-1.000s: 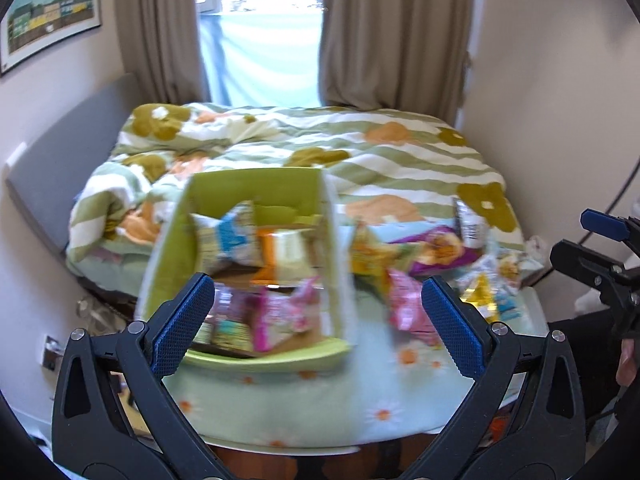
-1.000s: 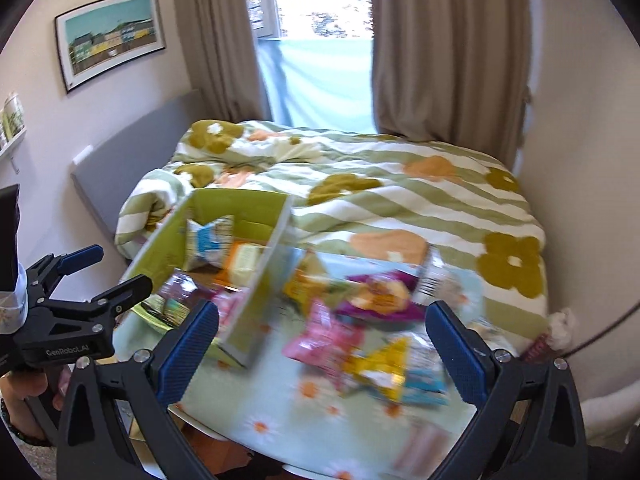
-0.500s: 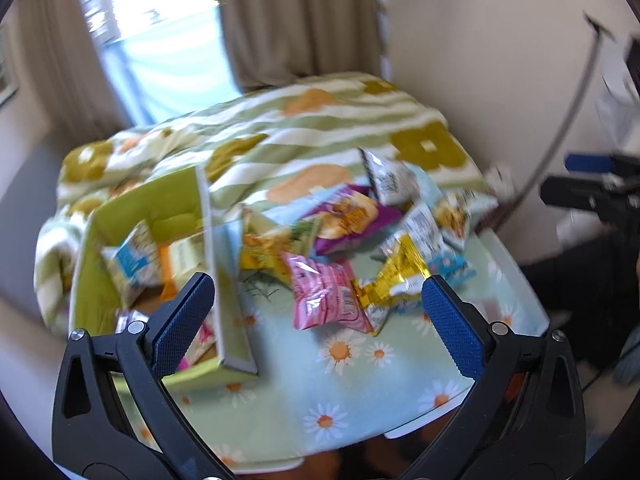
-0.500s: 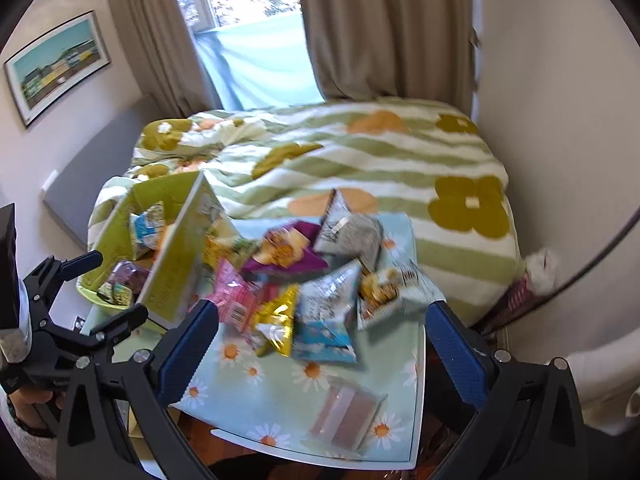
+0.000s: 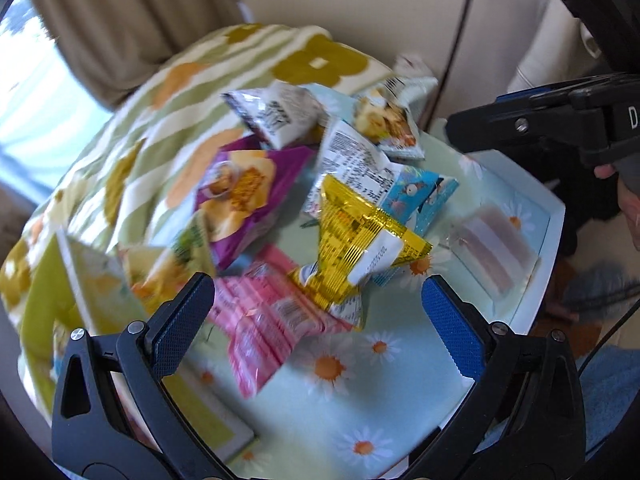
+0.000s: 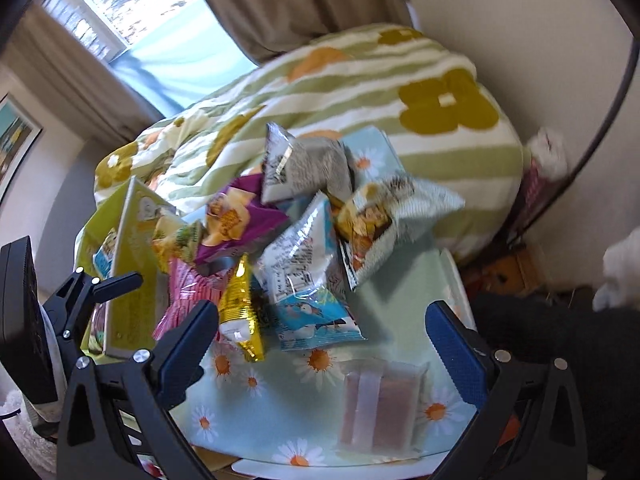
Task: Organize snacks
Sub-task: 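Grasp the gold bag with the left tool while the right tool grasps the blue-and-white bag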
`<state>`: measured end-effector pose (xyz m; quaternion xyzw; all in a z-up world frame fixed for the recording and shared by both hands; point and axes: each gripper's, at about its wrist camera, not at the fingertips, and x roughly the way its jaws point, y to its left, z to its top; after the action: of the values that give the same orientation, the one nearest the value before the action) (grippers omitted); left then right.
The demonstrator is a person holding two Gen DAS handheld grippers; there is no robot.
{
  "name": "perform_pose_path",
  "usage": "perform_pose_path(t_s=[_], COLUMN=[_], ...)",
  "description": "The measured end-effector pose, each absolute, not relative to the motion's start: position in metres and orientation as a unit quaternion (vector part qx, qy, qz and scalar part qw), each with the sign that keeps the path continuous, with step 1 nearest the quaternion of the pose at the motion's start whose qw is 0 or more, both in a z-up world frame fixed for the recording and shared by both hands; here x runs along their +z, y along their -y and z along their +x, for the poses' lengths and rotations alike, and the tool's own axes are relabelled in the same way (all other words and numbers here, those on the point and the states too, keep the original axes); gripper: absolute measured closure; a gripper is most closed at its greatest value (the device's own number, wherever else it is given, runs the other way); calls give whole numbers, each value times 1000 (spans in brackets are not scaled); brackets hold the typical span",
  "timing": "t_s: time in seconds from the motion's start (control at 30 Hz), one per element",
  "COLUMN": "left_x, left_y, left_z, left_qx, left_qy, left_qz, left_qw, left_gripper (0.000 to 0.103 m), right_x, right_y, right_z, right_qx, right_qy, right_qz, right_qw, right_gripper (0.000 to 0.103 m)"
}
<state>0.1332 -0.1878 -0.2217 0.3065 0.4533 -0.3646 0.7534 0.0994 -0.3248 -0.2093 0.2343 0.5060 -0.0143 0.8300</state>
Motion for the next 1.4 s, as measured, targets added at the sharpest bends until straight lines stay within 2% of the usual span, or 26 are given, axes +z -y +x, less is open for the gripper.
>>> perform_pose_path(t_s=[0.2,0.27,0.43,0.57,0.67,0.73,0.77,0.83,0.9,1.4], left_x=[-256,-266,-286,-293,-298,-300,-301,-301,-301,-298], left_y=[207,211,216,220,222,222,223,222,220,174], left_z=[151,156,164,165,168,169,168,167,165,171], left_qx=[-409,-418,-425,-431,-433,-434,-432,-429,-430,-389], left_qy=[-468,-476,-491,-488,-492,-494,-494,-488,-486,-524], left_qz=[325,324,327,334,330,329,333,343,344,283], left_qw=[713,703,687,682,679,677,678,679,679,703], left_gripper=[1,5,21,24,34,48,48,62,67,68], right_x=[-239,-250,-272,-284,-290,-294,-294,-296,-297,-303], right_y=[323,323,323,323,321,320,319,318,318,315], right_z=[110,114,122,128,133,136,136,137,140,144], right_qx=[-20,-23,-21,-14,-12,-9,-8,-6,-4,16], right_qy=[-521,-525,-529,-532,-534,-536,-537,-540,-539,-538], right_qz=[263,274,318,335,342,345,346,347,348,361], right_qw=[812,806,787,778,773,770,769,767,767,762], right_gripper=[0,0,5,12,13,15,16,17,18,23])
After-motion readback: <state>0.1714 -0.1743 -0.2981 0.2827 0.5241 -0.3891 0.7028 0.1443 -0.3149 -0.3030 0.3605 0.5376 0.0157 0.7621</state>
